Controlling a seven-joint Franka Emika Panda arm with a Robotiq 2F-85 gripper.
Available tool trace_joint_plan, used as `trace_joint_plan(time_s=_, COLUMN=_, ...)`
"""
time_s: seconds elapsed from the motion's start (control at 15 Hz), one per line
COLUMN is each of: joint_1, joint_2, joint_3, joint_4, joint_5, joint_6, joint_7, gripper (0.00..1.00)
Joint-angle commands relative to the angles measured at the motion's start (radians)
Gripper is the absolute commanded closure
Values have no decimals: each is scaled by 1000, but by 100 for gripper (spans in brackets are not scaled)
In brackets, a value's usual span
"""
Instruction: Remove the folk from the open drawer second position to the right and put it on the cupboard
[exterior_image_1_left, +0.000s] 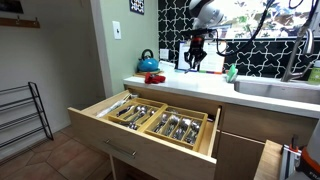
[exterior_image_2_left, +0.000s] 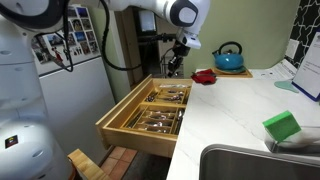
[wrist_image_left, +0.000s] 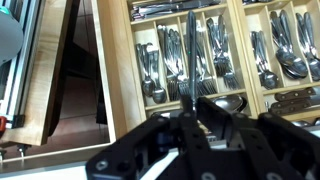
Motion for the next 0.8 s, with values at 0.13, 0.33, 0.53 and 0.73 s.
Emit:
trace_joint_plan(time_s=0.13, joint_1=-72, joint_2=318, joint_3=-15, joint_4=356, joint_5=146, joint_6=-70, joint_7=149, gripper=96)
trace_joint_plan(time_s=0.33, joint_1=-126, joint_2=460, joint_3=-1, joint_4=513, joint_5=212, joint_6=-38, joint_7=248, gripper=96)
trace_joint_plan(time_s=0.53, joint_1=-178, joint_2=586, joint_3=25, joint_4=664, joint_5=260, joint_6=-40, joint_7=360, gripper=96)
trace_joint_plan(time_s=0.73, joint_1=-211, joint_2=707, joint_3=25, joint_4=812, joint_5=327, joint_6=-73, joint_7=476, gripper=96)
